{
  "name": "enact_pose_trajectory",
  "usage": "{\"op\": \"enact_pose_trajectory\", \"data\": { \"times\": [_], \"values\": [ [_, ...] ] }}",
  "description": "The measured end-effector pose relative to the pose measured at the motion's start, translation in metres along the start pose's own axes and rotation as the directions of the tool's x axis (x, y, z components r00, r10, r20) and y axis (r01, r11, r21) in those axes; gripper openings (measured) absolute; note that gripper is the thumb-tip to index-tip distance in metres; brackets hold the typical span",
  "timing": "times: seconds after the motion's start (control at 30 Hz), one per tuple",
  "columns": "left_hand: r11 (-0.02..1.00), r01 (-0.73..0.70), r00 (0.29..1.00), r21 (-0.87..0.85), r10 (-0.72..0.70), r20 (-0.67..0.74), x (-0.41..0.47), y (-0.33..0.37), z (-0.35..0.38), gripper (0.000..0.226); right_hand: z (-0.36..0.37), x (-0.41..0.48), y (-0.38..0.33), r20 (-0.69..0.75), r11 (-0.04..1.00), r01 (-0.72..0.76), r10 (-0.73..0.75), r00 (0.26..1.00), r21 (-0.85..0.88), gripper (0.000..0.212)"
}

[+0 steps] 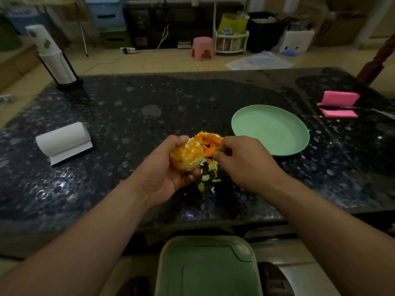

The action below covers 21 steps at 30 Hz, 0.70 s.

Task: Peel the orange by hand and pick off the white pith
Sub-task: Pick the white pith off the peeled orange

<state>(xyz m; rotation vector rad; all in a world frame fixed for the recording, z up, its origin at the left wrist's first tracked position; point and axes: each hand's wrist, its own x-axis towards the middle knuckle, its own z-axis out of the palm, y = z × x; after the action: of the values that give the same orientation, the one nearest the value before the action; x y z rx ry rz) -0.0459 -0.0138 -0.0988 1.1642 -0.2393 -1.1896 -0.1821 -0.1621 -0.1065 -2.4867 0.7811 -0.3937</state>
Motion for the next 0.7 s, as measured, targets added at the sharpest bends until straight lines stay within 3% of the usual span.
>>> {"op": "enact_pose_trajectory", "data": {
  "times": [0.07,0.1,0.27,0.33,0.7],
  "values": [
    [1.0,0.001,1.0,0.014,-0.001,0.0,0.0,-0.001,0.0,0.032,0.002,0.0,0.0,0.008,0.995,-0.005,0.006,1.0,-0.097,0.032],
    [1.0,0.001,1.0,0.012,-0.001,-0.001,0.001,-0.001,0.0,0.03,0.002,0.0,0.0,0.008,0.994,0.002,-0.002,1.0,-0.113,0.024],
    [1.0,-0.014,1.0,0.014,0.014,0.02,0.003,0.0,-0.003,0.03,-0.007,-0.003,-0.008,0.03,0.976,0.05,-0.058,0.998,0.21,0.003],
    [0.999,-0.042,0.999,0.021,0.041,0.023,0.003,0.001,-0.003,0.031,-0.009,-0.006,-0.011,0.028,0.962,0.087,-0.097,0.995,0.26,0.002],
    [0.978,-0.175,0.981,0.113,0.183,-0.064,0.004,-0.004,0.007,0.051,-0.007,-0.011,-0.018,-0.055,0.984,0.101,-0.094,0.994,0.149,0.009]
  ]
}}
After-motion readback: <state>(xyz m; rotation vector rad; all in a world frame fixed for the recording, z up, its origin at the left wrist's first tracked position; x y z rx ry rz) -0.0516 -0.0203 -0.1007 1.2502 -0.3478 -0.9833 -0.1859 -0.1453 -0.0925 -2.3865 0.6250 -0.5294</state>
